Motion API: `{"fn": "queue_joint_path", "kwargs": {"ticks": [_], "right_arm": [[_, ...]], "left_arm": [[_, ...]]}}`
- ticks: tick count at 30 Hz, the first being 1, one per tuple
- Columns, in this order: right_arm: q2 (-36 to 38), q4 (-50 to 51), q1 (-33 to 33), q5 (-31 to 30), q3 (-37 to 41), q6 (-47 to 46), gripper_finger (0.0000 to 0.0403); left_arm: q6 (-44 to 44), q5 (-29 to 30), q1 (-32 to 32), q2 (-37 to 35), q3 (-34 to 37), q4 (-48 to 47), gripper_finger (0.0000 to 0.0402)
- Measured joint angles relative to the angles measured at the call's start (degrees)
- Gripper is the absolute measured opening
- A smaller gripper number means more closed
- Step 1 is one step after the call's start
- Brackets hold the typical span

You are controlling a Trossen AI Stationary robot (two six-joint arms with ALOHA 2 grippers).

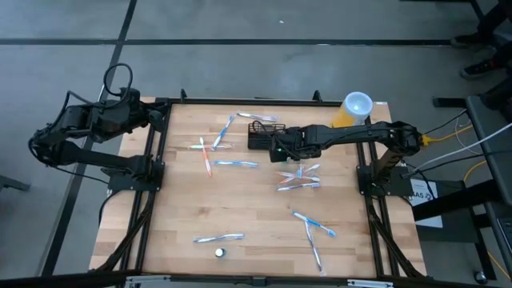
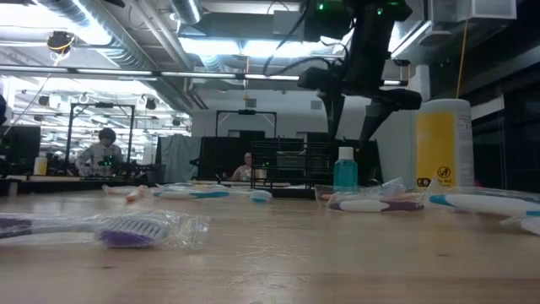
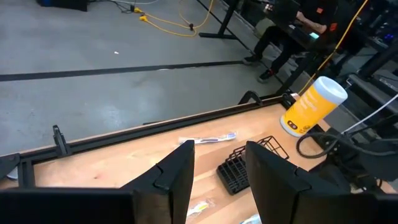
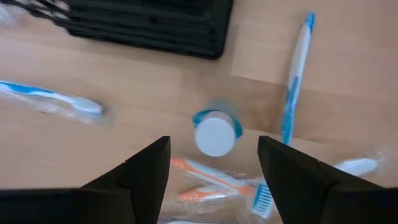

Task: Pick & Place toothbrushing station
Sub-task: Put the blue mouthwash into the black mesh organizer

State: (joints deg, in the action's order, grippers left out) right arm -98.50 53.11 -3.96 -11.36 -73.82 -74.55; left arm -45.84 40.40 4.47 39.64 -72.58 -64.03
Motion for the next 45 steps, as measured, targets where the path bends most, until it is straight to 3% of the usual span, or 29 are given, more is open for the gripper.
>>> {"fn": "queue_joint_path", "kwargs": {"ticks": [14, 26, 35, 45], "right_arm": [[-3.1, -1.7, 0.1, 0.4, 0.0, -1.5, 0.0236], [-3.1, -2.1, 0.1, -0.9, 0.0, -2.0, 0.0173], [-3.1, -2.1, 0.1, -1.3, 0.0, -2.8, 0.0094], [-3.1, -3.6, 0.3, 1.4, -2.6, -1.6, 0.0092]], "left_arm": [[0.1, 0.0, 0.0, 0.0, 0.0, 0.0, 0.0139], [0.1, 0.0, 0.0, 0.0, 0.0, 0.0, 0.0139], [0.1, 0.0, 0.0, 0.0, 0.0, 0.0, 0.0139], [0.1, 0.0, 0.0, 0.0, 0.0, 0.0, 0.0139]]}}
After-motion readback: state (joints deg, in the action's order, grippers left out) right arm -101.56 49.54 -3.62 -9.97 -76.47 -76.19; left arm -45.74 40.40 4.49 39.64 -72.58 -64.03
